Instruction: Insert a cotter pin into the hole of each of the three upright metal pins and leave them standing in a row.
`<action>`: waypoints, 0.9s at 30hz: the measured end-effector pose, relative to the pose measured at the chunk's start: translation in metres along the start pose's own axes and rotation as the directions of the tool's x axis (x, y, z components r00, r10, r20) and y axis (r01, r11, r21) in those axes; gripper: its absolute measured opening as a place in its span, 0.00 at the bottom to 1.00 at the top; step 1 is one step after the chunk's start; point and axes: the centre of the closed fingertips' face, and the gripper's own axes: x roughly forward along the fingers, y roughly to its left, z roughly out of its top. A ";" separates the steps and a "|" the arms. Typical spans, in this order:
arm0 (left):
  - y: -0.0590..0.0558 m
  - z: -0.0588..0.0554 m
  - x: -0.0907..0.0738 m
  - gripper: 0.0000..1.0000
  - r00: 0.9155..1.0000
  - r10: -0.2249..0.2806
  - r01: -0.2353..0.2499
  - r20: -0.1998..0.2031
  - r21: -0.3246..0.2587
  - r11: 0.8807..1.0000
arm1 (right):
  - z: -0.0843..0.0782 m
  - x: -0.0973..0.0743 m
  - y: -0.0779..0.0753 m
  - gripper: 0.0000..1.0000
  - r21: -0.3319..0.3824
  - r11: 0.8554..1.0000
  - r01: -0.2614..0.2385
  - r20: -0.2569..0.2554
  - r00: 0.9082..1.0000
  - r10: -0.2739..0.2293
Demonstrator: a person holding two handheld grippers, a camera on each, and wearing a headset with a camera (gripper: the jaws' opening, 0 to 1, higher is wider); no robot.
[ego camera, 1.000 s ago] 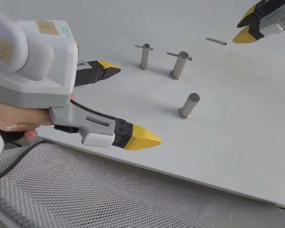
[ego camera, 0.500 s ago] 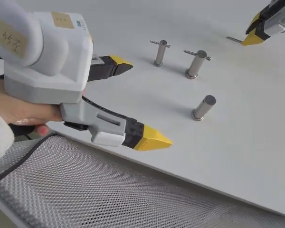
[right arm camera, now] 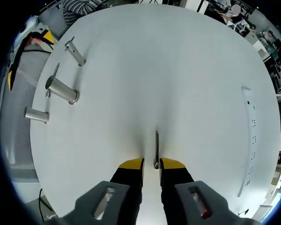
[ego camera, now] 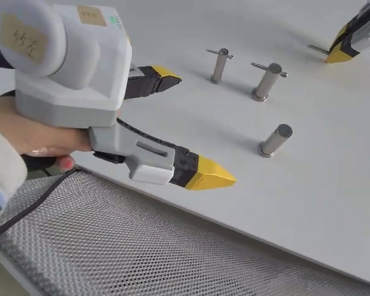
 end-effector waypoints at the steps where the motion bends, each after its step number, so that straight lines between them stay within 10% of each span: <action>1: 0.000 -0.001 0.001 0.99 1.000 -0.002 0.002 0.000 -0.002 1.000 | 0.000 0.000 0.002 0.06 -0.001 1.000 -0.012 -0.001 1.000 0.012; 27: 0.003 0.005 0.005 0.98 1.000 0.014 -0.014 0.000 -0.002 1.000 | 0.001 0.001 0.004 0.00 -0.067 0.997 0.025 -0.160 0.986 -0.036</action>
